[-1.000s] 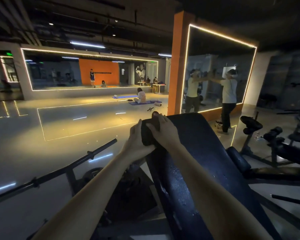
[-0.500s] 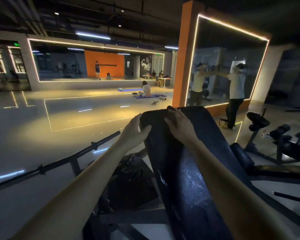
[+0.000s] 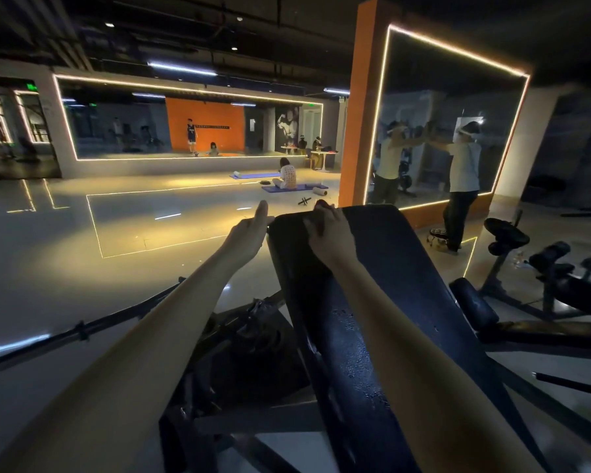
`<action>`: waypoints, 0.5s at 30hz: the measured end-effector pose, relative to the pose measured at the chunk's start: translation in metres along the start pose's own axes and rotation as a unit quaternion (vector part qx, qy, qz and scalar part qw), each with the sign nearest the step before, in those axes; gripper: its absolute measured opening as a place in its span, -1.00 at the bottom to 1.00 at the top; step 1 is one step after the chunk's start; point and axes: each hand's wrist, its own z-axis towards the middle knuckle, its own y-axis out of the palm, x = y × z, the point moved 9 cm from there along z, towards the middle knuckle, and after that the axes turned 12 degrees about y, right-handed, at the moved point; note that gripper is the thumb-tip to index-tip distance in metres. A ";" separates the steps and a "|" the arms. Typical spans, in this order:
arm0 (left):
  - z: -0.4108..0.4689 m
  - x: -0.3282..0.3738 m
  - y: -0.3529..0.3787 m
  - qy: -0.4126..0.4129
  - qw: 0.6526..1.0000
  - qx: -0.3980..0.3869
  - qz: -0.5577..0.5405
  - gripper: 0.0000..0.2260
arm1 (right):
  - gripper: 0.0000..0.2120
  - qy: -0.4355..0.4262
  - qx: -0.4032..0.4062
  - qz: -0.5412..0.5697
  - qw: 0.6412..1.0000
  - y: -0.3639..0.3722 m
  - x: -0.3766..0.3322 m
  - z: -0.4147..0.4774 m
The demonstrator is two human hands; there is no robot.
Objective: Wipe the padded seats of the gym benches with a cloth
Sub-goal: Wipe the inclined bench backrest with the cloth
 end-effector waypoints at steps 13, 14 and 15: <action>0.003 0.010 0.000 -0.047 0.998 -0.027 -0.035 -0.26 | -0.54 -0.080 -0.065 -0.037 0.994 0.004 -0.010 0.003; 0.002 0.009 -0.002 -0.048 0.998 -0.028 -0.020 -0.22 | -0.53 -0.080 -0.072 -0.042 0.993 0.005 -0.011 0.002; 0.004 0.008 -0.002 -0.050 0.998 -0.033 -0.013 -0.19 | -0.51 -0.092 -0.086 -0.051 0.991 0.010 -0.015 -0.006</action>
